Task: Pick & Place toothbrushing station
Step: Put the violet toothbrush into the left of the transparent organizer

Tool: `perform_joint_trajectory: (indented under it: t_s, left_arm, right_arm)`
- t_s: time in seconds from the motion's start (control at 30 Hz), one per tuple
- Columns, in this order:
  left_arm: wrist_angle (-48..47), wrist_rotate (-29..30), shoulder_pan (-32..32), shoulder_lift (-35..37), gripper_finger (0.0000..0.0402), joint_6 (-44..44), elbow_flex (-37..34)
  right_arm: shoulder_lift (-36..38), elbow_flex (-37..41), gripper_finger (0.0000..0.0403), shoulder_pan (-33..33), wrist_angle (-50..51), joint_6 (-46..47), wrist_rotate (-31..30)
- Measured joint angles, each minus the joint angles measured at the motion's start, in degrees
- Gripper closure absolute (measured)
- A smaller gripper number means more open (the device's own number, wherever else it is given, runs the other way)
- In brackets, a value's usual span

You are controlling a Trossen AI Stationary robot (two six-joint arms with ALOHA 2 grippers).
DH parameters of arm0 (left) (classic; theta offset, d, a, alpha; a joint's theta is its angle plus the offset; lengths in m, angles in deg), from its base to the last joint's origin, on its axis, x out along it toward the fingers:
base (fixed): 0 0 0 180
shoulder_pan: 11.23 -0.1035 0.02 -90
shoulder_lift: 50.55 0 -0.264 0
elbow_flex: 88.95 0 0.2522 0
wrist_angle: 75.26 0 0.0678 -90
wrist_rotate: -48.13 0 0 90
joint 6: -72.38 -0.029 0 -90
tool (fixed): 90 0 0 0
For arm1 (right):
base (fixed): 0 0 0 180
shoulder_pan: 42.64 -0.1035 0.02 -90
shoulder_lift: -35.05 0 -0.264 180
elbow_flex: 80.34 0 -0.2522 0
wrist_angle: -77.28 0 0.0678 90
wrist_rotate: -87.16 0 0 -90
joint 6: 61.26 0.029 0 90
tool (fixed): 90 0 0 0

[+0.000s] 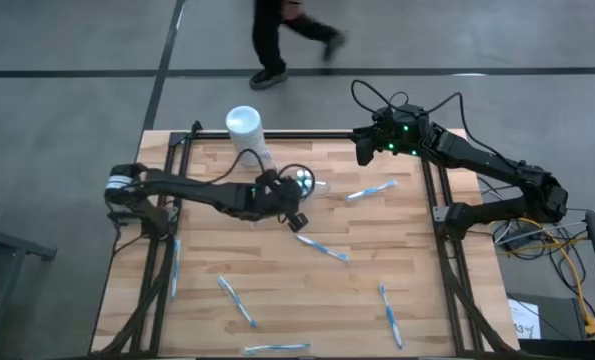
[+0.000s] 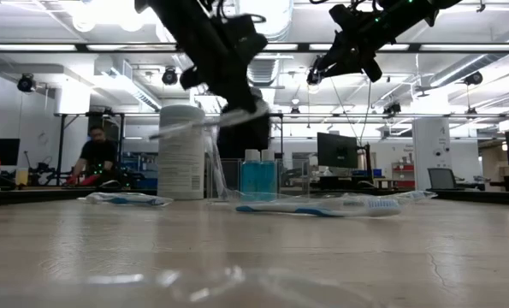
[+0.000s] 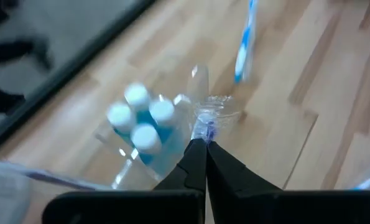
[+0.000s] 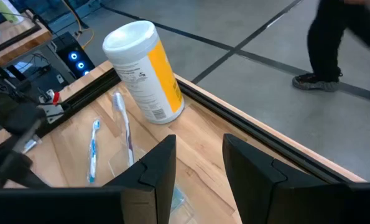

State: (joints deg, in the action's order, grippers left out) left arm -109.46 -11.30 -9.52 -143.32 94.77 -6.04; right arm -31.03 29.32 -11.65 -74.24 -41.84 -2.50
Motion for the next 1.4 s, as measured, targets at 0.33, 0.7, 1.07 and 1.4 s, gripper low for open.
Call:
perform_joint_trajectory:
  t_s: [0.33,0.7,1.07,1.4]
  left_arm:
    - [9.2,-0.7,-3.1,3.0,0.0400,-12.9,-0.2]
    - [24.8,-11.9,-9.0,4.3,0.0401,-19.2,-4.5]
    - [43.0,-18.8,-12.3,7.2,0.0400,-21.0,-13.2]
    - [66.7,-25.0,-16.1,9.7,0.0400,-21.1,-26.4]
  right_arm:
    - [0.0,0.0,0.0275,0.0,0.0,0.0,0.0]
    - [0.0,0.0,0.0275,0.0,0.0,0.0,0.0]
    - [0.0,0.0,0.0275,0.0,0.0,0.0,0.0]
    - [0.0,0.0,0.0275,0.0,0.0,0.0,0.0]
